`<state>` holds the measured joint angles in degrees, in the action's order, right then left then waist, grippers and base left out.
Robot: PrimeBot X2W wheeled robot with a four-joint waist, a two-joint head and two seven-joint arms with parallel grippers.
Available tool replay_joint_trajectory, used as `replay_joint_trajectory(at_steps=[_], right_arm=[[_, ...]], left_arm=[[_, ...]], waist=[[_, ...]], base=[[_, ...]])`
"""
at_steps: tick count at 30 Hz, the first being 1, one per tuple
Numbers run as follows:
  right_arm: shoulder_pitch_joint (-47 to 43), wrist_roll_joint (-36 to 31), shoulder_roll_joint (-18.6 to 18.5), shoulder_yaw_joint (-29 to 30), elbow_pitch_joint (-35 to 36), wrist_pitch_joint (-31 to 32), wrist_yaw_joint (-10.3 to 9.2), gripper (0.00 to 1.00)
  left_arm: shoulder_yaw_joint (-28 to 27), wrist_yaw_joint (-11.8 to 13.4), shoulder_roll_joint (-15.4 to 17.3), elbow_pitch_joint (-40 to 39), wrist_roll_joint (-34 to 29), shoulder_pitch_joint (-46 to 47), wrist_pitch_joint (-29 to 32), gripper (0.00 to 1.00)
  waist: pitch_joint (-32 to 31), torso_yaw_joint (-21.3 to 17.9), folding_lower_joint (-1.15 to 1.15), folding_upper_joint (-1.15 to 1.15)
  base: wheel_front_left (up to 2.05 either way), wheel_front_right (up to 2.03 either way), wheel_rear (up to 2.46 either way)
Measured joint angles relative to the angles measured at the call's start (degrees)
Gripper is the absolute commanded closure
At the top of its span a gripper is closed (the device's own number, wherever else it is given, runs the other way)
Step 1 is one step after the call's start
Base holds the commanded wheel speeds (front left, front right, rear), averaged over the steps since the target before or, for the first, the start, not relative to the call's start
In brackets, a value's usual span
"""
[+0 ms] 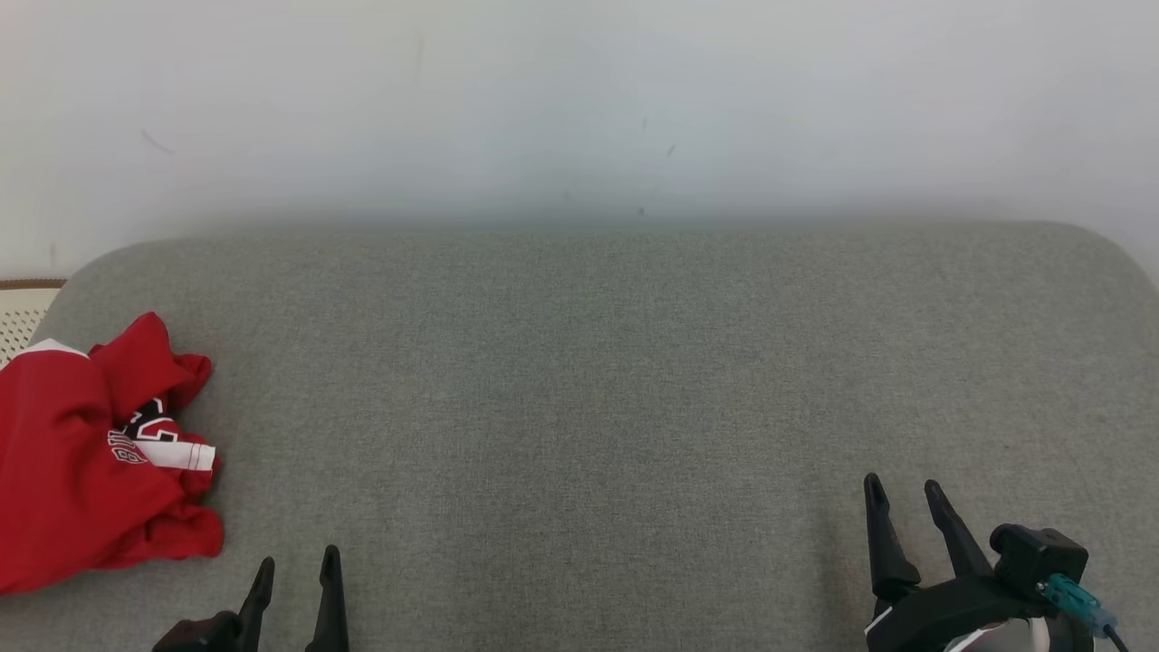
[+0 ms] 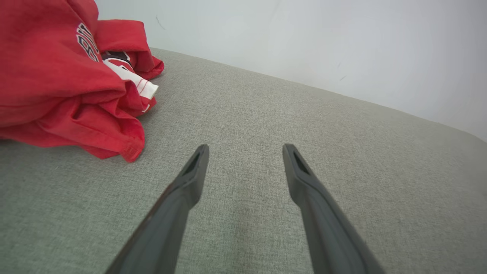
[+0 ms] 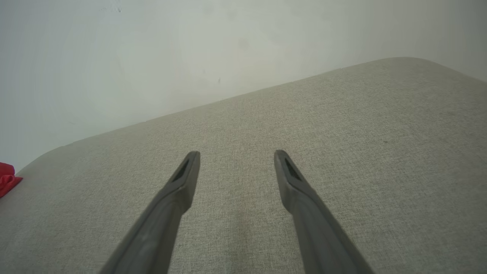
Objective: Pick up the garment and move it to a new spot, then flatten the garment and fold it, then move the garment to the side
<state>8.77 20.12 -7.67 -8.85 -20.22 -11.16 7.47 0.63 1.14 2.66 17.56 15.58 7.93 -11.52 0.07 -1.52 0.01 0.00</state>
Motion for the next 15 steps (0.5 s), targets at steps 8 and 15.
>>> replay_joint_trajectory(at_steps=[8,15], right_arm=[[0.0,-5.2,0.1,0.7,0.7,-1.0,0.00,0.00],[-0.1,-8.7,0.7,1.4,2.6,-2.0,0.00,0.00]], left_arm=[[0.3,1.5,0.2,-0.7,-4.3,-0.6,-0.9,0.00],[-0.2,2.5,0.4,-1.9,-7.5,-0.6,-1.7,0.00]], waist=[[-0.3,-0.2,0.00,0.00],[-0.1,-0.7,0.00,0.00]], base=[[0.00,0.00,0.00],[0.00,0.00,0.00]])
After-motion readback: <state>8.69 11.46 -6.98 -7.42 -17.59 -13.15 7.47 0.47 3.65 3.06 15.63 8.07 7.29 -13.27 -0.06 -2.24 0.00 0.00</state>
